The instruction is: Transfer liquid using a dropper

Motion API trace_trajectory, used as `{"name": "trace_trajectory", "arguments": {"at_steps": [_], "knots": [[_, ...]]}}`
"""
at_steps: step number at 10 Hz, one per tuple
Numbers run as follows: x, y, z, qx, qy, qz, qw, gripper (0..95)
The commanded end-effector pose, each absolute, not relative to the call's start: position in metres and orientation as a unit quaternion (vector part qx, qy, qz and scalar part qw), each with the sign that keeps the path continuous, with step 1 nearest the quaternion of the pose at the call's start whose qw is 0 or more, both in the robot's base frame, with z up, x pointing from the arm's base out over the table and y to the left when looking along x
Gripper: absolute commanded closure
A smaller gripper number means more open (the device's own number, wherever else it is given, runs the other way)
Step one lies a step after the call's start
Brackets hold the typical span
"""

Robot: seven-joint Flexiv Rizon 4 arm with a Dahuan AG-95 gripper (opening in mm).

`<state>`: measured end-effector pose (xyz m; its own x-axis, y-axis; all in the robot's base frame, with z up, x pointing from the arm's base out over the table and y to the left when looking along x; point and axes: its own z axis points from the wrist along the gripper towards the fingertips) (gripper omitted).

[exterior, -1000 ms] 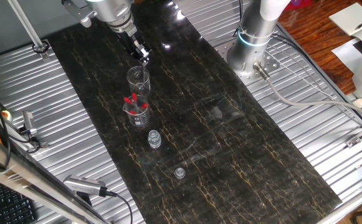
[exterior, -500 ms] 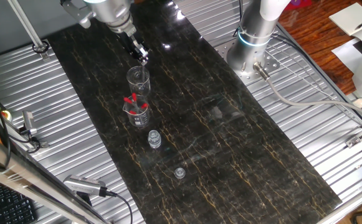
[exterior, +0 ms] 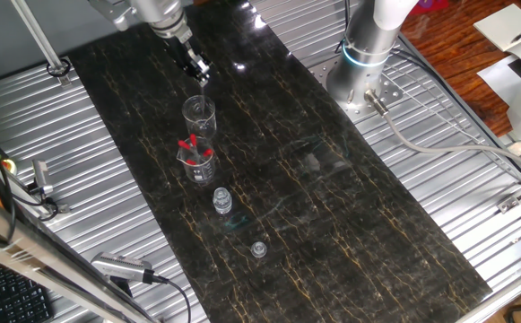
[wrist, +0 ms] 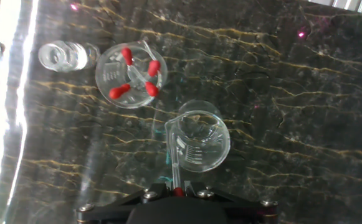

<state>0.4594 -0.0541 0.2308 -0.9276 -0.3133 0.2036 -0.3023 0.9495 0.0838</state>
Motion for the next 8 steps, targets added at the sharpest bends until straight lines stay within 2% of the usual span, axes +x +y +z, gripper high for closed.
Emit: {"name": "trace_trajectory", "arguments": {"at_steps": [1, 8], "knots": [[0.461, -0.06, 0.223, 0.159, -0.981, -0.025, 0.107, 95.0], [0.461, -0.07, 0.189, 0.165, -0.98, -0.026, 0.106, 95.0]]}}
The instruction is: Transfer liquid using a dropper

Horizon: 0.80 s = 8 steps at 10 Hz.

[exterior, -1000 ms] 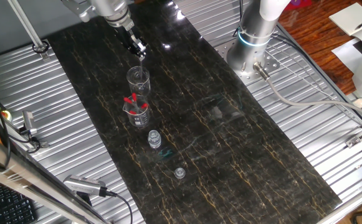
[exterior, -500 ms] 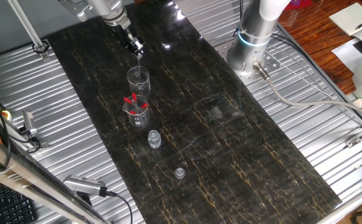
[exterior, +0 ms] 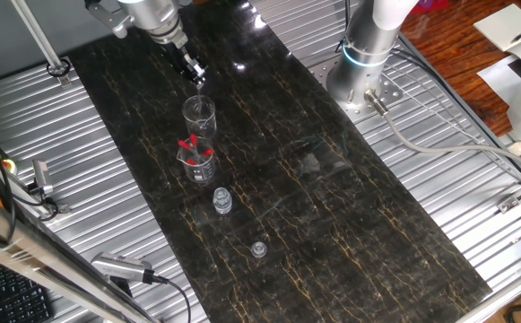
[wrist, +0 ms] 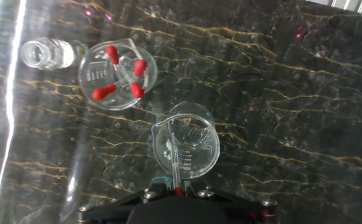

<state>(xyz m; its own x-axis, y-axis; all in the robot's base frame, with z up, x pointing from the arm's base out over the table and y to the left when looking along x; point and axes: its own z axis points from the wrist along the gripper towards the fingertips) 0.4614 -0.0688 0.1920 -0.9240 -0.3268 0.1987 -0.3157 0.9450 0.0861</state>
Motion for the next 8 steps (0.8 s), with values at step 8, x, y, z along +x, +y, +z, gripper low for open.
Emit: {"name": "trace_trajectory", "arguments": {"at_steps": [8], "knots": [[0.46, -0.074, 0.145, 0.18, -0.978, -0.028, 0.103, 95.0]]}}
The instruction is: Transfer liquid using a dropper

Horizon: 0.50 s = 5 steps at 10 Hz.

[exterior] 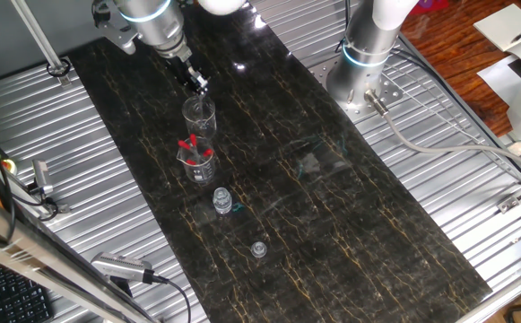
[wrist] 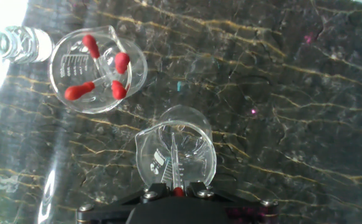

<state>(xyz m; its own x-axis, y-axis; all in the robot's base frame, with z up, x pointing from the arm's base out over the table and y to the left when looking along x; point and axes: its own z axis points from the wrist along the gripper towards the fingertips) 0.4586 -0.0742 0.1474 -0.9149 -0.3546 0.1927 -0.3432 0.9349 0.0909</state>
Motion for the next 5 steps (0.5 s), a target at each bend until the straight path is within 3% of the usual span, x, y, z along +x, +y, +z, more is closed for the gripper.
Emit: {"name": "trace_trajectory", "arguments": {"at_steps": [1, 5], "knots": [[0.46, -0.074, 0.137, 0.182, -0.978, -0.028, 0.102, 95.0], [0.462, -0.072, 0.123, 0.185, -0.977, -0.027, 0.098, 95.0]]}}
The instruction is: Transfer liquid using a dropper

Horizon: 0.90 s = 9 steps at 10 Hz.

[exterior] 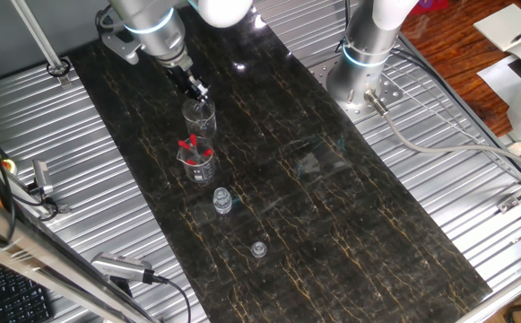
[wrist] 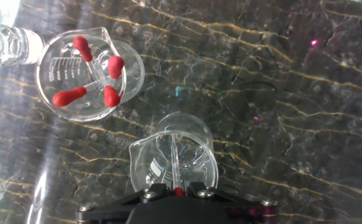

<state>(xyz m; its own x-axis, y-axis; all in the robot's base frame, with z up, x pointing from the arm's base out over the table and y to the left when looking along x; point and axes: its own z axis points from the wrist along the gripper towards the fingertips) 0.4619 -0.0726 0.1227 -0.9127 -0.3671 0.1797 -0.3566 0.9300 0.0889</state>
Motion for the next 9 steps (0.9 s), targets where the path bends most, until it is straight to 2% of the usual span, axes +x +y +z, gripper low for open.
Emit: {"name": "trace_trajectory", "arguments": {"at_steps": [1, 9], "knots": [[0.4619, -0.0721, 0.1199, 0.187, -0.977, -0.027, 0.098, 95.0], [0.4619, -0.0713, 0.1134, 0.2, -0.975, -0.027, 0.094, 95.0]]}}
